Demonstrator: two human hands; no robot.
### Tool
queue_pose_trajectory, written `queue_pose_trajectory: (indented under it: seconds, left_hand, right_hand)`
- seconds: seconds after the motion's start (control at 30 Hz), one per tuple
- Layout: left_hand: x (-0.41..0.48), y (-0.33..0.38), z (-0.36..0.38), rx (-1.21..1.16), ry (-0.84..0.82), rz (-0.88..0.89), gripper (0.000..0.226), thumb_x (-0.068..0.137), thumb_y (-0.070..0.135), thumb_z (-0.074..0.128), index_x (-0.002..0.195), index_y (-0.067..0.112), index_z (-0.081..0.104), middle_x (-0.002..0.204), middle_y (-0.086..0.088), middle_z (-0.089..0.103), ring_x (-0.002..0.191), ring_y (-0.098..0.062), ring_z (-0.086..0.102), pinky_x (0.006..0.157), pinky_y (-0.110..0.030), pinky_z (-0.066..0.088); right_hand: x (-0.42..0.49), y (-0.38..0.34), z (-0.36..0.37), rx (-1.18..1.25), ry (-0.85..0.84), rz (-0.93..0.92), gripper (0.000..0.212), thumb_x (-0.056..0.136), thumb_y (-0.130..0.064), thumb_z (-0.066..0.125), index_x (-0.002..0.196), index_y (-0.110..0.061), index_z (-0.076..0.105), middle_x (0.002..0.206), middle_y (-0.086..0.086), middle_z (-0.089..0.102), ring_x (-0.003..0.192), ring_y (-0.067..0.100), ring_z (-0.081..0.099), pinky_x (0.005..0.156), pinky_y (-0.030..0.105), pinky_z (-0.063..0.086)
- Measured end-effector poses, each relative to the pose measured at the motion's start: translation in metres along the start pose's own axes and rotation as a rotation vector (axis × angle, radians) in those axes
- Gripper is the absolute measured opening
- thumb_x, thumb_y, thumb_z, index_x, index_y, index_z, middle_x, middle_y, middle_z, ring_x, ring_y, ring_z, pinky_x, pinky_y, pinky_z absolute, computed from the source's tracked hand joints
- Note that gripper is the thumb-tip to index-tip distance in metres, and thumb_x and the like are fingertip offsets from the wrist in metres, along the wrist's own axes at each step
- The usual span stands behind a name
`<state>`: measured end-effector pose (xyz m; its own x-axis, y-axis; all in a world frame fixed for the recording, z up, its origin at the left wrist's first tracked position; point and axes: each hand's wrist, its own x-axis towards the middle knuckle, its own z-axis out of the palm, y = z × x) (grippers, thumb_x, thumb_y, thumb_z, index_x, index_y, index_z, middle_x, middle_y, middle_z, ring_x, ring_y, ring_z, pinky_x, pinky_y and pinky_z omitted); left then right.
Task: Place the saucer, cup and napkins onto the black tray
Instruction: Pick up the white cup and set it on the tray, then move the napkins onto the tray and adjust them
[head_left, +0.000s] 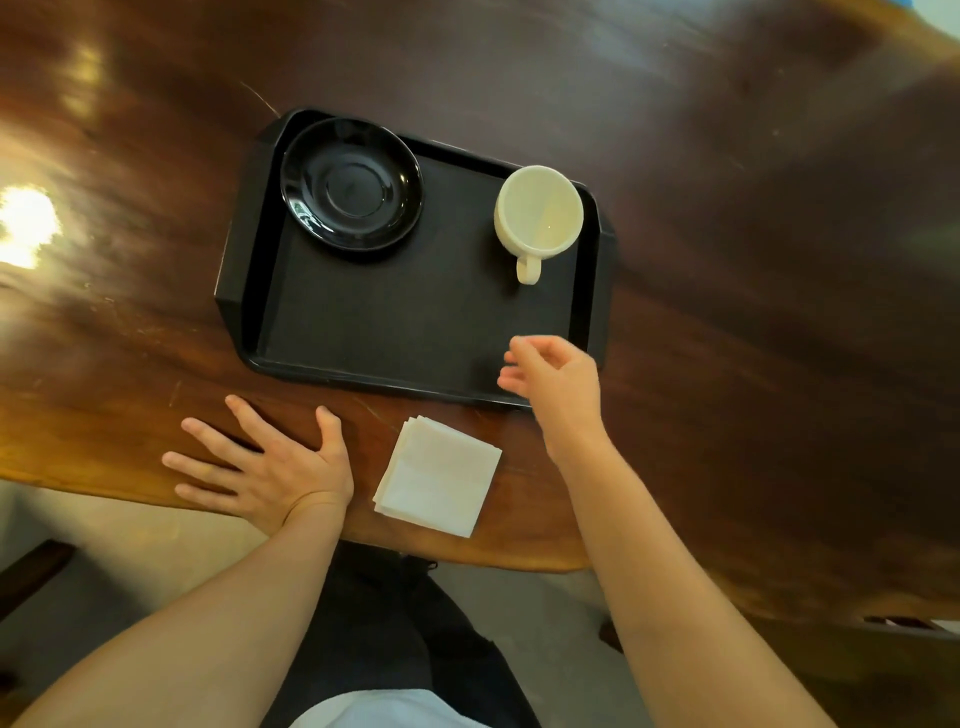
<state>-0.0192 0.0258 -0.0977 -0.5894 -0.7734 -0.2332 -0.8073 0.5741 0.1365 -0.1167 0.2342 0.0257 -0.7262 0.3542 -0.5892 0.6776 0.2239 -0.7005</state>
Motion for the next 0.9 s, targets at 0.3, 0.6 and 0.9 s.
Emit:
queue_pose_trajectory:
  seconds: [0.3, 0.6, 0.9]
  left_hand:
    - [0.000, 0.002, 0.000, 0.028, -0.012, -0.015, 0.092, 0.091, 0.074, 0.041, 0.164, 0.023, 0.017, 0.173, -0.017, 0.005, 0.157, -0.050, 0.002, 0.125, -0.065, 0.002]
    - [0.001, 0.002, 0.000, 0.055, -0.017, -0.021, 0.093, 0.090, 0.075, 0.040, 0.165, 0.024, 0.017, 0.173, -0.017, 0.005, 0.157, -0.049, 0.002, 0.125, -0.064, 0.001]
    - [0.001, 0.002, 0.000, 0.061, -0.017, -0.023, 0.094, 0.090, 0.074, 0.041, 0.165, 0.024, 0.016, 0.173, -0.018, 0.006, 0.157, -0.049, 0.002, 0.125, -0.064, 0.002]
  right_hand:
    - [-0.051, 0.076, 0.016, -0.756, -0.317, -0.178, 0.050, 0.093, -0.033, 0.068, 0.140, -0.023, 0.052, 0.142, -0.005, 0.047, 0.130, 0.016, 0.039, 0.109, 0.031, 0.038]
    - [-0.026, 0.061, 0.023, -0.832, -0.372, -0.063, 0.050, 0.088, -0.016, 0.075, 0.130, -0.024, 0.050, 0.119, 0.002, 0.062, 0.100, 0.018, 0.061, 0.087, 0.031, 0.058]
    - [-0.021, 0.055, 0.019, -0.849, -0.615, 0.058, 0.006, 0.090, -0.018, 0.068, 0.097, -0.018, 0.067, 0.099, 0.002, 0.067, 0.086, 0.015, 0.064, 0.069, 0.020, 0.052]
